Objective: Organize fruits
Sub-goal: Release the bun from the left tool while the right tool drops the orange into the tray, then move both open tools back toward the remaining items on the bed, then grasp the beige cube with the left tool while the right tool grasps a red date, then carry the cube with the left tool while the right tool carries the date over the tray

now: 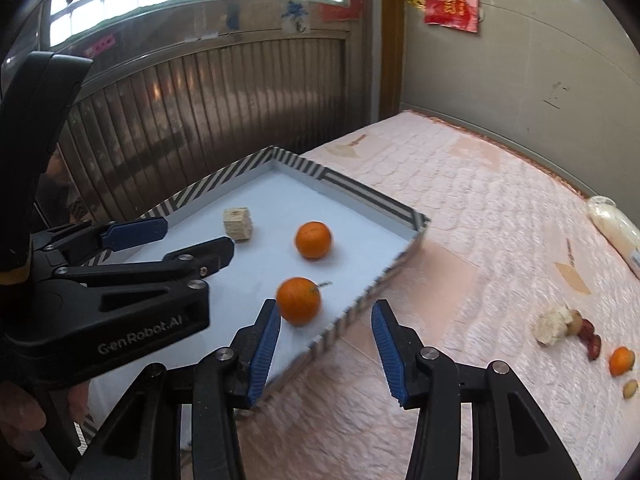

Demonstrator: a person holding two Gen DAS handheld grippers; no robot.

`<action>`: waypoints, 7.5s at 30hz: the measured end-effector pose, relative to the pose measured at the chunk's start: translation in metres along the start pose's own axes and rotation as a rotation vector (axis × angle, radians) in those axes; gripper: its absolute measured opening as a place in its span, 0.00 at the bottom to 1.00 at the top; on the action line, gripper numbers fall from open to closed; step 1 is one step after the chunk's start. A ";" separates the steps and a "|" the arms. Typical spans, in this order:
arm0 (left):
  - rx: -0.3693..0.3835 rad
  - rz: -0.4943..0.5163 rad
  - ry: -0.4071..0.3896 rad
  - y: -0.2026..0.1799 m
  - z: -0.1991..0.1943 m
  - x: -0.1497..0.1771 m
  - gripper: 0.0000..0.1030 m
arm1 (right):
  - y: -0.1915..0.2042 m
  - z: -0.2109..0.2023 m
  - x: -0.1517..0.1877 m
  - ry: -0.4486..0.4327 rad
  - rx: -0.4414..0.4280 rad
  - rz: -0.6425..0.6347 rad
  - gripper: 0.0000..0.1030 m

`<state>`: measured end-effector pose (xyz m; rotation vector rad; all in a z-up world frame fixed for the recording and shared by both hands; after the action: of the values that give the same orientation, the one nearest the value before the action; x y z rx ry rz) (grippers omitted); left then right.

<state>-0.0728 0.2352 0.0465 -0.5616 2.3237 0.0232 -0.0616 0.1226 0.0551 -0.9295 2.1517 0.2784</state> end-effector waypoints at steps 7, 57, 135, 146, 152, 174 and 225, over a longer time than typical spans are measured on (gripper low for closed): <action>0.059 0.050 -0.001 -0.038 -0.009 0.009 0.65 | -0.030 -0.021 0.021 0.000 0.064 0.081 0.45; 0.248 0.240 0.234 -0.248 0.052 0.034 0.65 | -0.206 -0.084 0.153 0.043 0.240 0.435 0.47; 0.272 0.223 0.129 -0.166 0.001 0.039 0.16 | -0.166 -0.076 0.108 -0.047 0.175 0.340 0.17; 0.225 0.213 0.058 -0.129 -0.019 0.036 0.16 | -0.118 -0.073 0.085 -0.055 0.144 0.275 0.17; 0.199 0.186 0.033 -0.104 -0.025 0.030 0.16 | -0.093 -0.070 0.070 -0.062 0.126 0.225 0.17; 0.098 0.111 -0.016 -0.039 -0.028 0.021 0.16 | -0.037 -0.057 0.033 -0.079 0.046 0.120 0.17; -0.015 -0.026 0.070 0.059 -0.001 0.027 0.16 | 0.066 0.025 -0.005 0.034 -0.143 -0.074 0.18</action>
<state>-0.1145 0.2783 0.0211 -0.6095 2.3856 0.0084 -0.0912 0.1836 0.0359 -1.0993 2.1453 0.3869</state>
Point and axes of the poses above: each gripper's, at about its wrist camera, not at the fingertips, and z roughly the way its jaws point, y to its left, x to its underside, the point moved 2 cm from there along z, roughly the way its jaws point, and after that the axes turned 11 degrees about -z, right-handed, at the moved point
